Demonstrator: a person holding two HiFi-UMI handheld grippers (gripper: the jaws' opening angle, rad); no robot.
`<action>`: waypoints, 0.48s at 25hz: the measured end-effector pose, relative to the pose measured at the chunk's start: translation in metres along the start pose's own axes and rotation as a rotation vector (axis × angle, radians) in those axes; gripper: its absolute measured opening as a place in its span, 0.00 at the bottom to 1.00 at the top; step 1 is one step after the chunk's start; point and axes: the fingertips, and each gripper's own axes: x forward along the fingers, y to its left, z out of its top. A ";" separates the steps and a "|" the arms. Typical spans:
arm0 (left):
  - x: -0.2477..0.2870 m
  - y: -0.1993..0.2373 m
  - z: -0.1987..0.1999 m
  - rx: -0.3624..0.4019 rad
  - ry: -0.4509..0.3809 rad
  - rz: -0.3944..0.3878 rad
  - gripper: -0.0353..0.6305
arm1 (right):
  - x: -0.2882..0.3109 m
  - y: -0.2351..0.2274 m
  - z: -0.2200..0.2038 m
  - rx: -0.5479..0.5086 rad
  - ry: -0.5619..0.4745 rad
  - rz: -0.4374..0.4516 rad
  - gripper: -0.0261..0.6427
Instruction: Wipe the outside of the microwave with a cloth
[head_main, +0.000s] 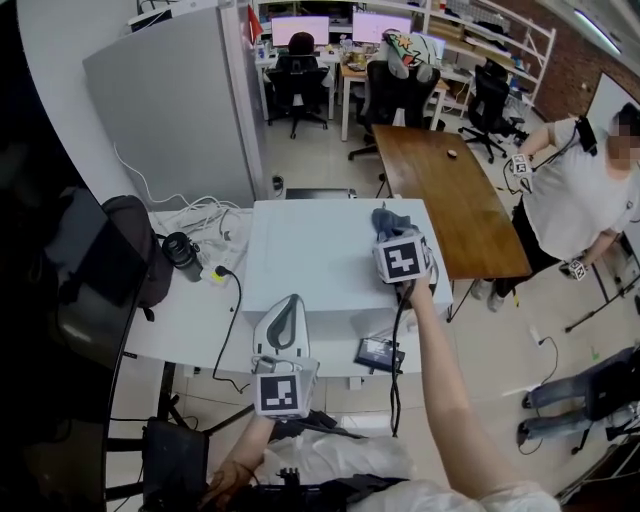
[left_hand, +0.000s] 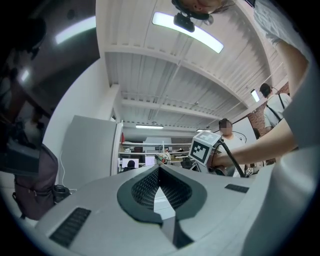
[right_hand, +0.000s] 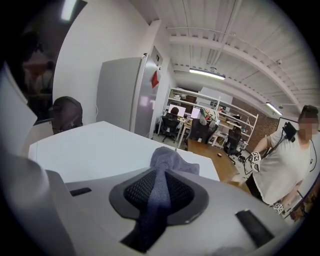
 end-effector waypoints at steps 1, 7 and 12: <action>-0.001 0.001 0.000 0.003 -0.001 0.003 0.06 | -0.001 0.000 0.001 0.014 -0.009 0.010 0.15; -0.004 0.012 0.002 0.014 0.000 0.026 0.06 | 0.000 0.025 0.028 -0.004 -0.058 0.068 0.15; -0.013 0.025 0.007 0.025 -0.015 0.058 0.06 | -0.009 0.074 0.072 -0.062 -0.146 0.137 0.15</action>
